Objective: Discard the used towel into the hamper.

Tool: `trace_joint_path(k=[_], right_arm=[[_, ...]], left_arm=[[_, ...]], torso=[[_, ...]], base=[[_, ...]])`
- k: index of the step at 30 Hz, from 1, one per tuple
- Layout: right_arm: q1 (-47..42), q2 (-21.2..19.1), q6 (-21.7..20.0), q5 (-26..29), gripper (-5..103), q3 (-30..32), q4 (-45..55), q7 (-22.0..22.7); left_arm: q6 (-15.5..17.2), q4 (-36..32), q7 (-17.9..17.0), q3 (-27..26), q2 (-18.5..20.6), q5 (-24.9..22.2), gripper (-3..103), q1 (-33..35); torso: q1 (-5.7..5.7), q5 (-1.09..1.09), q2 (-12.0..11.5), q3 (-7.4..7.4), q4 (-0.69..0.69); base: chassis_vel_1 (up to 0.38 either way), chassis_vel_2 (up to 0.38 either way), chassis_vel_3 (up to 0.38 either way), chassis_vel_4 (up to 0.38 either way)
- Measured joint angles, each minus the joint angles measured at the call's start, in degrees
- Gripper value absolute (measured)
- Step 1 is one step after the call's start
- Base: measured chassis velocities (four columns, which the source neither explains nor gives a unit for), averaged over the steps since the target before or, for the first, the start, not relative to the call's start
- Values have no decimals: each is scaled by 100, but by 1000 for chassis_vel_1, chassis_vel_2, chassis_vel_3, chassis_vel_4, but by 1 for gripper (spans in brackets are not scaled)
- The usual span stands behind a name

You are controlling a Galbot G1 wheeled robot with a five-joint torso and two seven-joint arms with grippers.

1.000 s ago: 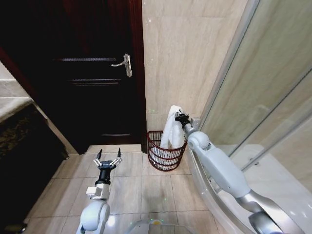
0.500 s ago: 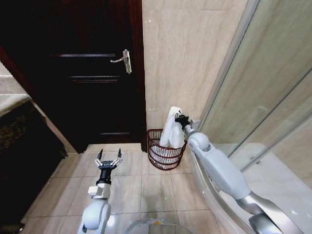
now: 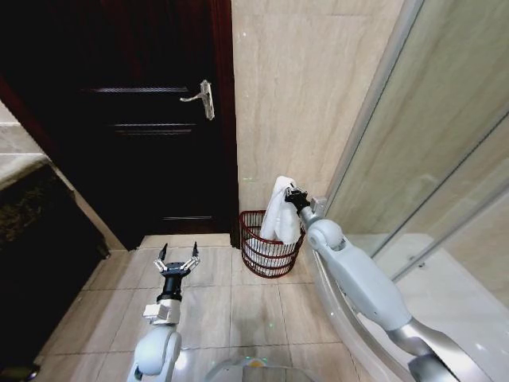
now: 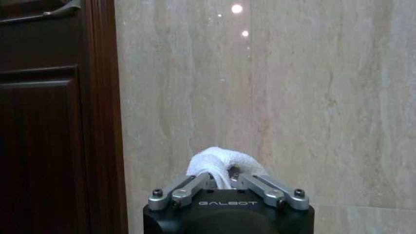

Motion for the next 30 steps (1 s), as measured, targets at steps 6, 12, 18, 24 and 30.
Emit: trace_joint_path(k=[6,12,18,24,30], right_arm=[[-184,-52,0,-5,7,82,167,1],[-265,-55,0,-14,7,94,247,-5],[-356,-76,-1,-15,7,142,321,-22],[-566,-211,-174,118,7,161,763,185],[-535,-503,-702,695,7,92,1244,557]], left_arm=[[-4,-11,9,13,1,2,100,1],[-14,-43,25,32,-2,6,100,19],[-43,-60,27,31,-3,9,100,70],[-47,-71,26,39,-18,21,100,81],[-69,-68,16,45,-54,58,100,82]], torso=[[5,0,12,7,-1],[8,0,20,12,0],[10,0,27,16,0],[15,1,30,21,0],[14,0,34,21,-2]], base=[[0,0,0,0],[0,0,0,0],[-7,8,8,-11],[-50,52,63,-62],[-11,21,15,-17]])
